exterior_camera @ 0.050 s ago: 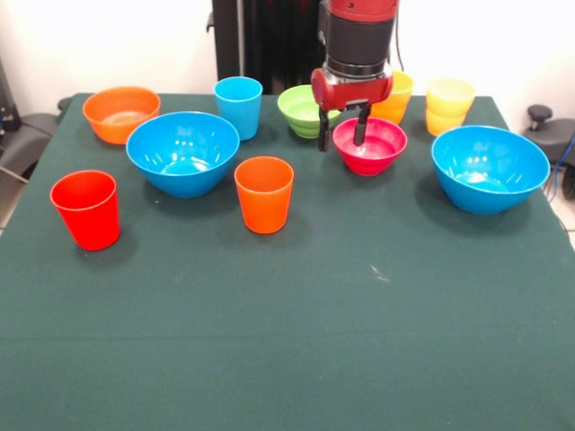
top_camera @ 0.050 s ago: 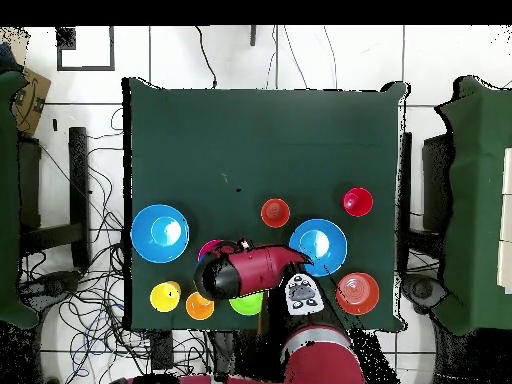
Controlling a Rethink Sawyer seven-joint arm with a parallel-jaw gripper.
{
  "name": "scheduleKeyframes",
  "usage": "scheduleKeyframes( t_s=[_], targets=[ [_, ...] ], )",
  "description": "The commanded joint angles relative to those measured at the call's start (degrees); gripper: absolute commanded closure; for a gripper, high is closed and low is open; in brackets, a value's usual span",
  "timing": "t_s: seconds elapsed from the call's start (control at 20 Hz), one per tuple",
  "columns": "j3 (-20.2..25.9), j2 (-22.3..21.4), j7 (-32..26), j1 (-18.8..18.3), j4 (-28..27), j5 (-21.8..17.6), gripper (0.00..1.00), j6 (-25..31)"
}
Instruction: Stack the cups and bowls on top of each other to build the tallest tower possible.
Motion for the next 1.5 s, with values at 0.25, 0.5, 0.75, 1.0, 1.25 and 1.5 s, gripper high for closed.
scheduleKeyframes(
  t_s=[0.25, 0.5, 0.75, 1.0, 1.25, 1.5],
  targets=[
    [1.39, 2.06, 4.08, 2.23, -3.75, -2.71, 0.0, 0.49],
    [1.28, 2.19, 4.62, 2.83, -3.18, -2.79, 0.0, -0.86],
    [1.65, 3.55, 4.49, 2.71, -3.31, -2.99, 0.0, -1.47],
    [1.98, 4.11, 3.83, 2.5, -3.24, -3.48, 0.0, -1.39],
    [2.33, 4.2, 3.52, 2.32, -3.07, -3.65, 0.0, -1.45],
    [3.18, 4.43, 3.02, 1.88, -3.1, -3.84, 0.0, -1.39]
  ],
)
